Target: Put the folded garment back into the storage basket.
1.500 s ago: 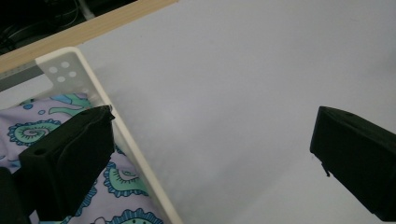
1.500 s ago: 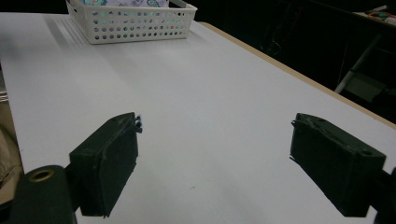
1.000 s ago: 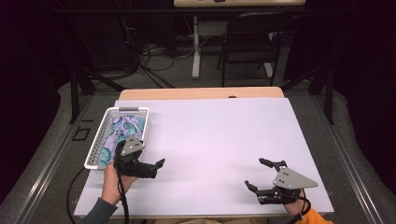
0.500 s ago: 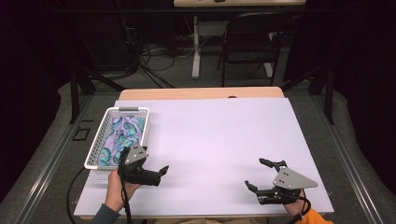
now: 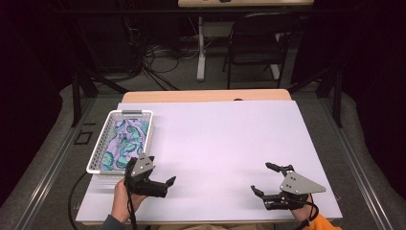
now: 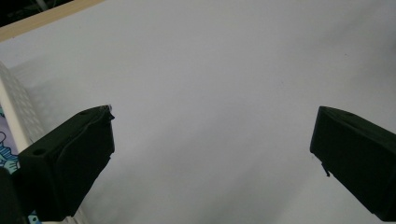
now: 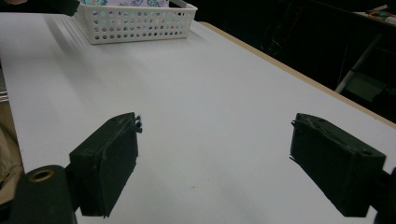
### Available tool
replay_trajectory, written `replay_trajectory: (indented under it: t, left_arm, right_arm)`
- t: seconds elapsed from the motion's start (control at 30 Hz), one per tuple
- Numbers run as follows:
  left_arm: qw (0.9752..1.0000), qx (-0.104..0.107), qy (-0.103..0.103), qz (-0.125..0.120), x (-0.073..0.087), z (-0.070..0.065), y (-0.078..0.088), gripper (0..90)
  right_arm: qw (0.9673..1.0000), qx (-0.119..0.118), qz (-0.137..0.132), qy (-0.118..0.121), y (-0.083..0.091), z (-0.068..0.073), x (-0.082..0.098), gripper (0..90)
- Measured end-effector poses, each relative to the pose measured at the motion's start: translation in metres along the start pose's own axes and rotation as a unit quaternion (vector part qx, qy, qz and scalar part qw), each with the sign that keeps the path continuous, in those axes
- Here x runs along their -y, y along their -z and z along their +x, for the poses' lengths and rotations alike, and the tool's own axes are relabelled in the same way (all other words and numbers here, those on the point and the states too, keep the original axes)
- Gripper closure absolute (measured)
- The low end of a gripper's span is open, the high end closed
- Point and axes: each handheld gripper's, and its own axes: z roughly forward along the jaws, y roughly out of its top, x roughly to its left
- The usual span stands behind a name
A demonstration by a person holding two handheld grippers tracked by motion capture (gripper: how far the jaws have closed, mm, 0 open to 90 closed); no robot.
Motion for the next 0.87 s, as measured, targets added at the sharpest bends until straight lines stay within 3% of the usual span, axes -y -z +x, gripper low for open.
replay_trajectory:
  t: [0.47,0.87]
  left_arm:
    - [0.9995,0.003,-0.009,-0.030,0.013,-0.006,-0.003,0.0]
    - [0.9996,0.009,-0.013,-0.025,0.017,-0.004,-0.008,0.0]
  right_arm:
    - [1.0000,-0.001,-0.001,-0.003,0.000,0.000,0.000,14.5]
    - [1.0000,0.002,-0.002,-0.002,0.001,0.000,0.000,14.5]
